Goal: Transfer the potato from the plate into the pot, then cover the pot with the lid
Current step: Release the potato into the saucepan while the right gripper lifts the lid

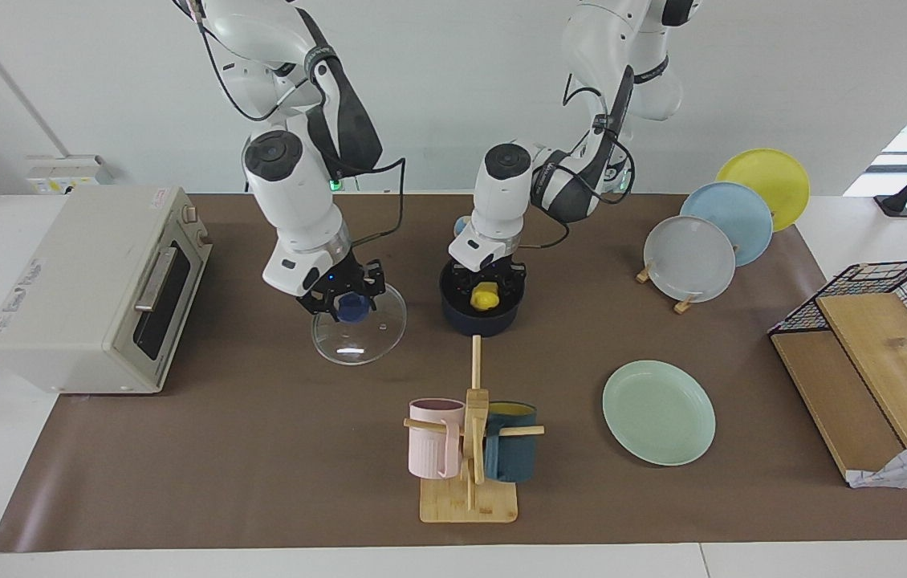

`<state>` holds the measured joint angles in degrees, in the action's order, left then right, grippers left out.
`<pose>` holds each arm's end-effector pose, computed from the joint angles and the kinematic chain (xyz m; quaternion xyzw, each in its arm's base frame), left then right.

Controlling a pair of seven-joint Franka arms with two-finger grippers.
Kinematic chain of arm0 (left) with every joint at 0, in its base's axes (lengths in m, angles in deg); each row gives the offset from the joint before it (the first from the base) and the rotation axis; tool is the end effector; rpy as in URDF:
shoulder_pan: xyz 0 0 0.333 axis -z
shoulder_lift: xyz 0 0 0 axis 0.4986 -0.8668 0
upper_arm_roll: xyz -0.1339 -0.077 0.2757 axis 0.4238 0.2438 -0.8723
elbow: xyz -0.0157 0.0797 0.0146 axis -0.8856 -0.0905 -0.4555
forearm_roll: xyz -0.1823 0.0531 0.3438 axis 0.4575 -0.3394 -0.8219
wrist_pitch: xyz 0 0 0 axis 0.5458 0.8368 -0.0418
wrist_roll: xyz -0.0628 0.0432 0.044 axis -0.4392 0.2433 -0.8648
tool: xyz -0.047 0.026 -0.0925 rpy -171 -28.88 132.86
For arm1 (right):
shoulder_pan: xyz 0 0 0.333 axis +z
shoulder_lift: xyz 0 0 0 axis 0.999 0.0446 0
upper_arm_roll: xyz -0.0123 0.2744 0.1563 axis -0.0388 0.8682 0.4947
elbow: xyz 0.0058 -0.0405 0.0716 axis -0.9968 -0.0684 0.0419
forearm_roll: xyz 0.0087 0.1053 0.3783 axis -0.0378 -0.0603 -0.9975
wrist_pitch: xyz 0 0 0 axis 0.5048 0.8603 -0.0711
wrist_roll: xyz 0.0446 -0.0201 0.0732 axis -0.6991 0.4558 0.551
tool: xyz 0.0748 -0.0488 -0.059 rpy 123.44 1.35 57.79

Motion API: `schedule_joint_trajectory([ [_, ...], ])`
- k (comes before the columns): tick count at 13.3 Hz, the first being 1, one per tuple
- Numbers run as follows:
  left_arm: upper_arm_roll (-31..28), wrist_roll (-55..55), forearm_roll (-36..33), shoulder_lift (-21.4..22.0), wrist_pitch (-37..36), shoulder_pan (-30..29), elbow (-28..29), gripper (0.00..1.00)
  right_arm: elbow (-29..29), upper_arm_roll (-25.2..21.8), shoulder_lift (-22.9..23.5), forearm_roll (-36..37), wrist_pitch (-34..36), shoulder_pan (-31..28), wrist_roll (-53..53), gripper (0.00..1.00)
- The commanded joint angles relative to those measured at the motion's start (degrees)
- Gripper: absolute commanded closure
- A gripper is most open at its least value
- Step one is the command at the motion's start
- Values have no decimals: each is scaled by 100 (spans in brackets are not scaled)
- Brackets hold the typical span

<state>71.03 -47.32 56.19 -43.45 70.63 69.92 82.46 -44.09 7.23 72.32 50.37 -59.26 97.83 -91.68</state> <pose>0.4432 -0.4023 0.3315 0.9975 -0.0588 0.0325 0.0238 0.5859 0.2164 0.4500 -0.9915 -0.1130 -0.0118 0.0635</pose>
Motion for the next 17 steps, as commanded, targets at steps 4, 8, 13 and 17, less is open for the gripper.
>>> schedule_joint_trajectory([
  [4, -100, -250, -293, 91, 485, 226, 491, 100, 118, 20, 25, 83, 71, 121, -365, 71],
  [8, -100, -215, -345, 91, 546, 253, 570, 65, 92, 29, 25, 118, 36, 130, -365, 71],
  [13, -109, 100, -337, 388, -302, -150, 150, 0, 83, 29, 25, 118, 19, 156, -365, 71],
  [17, -117, 1232, 496, 863, -1936, -906, -824, 0, 65, 29, 25, 118, 1, 157, -374, 71],
])
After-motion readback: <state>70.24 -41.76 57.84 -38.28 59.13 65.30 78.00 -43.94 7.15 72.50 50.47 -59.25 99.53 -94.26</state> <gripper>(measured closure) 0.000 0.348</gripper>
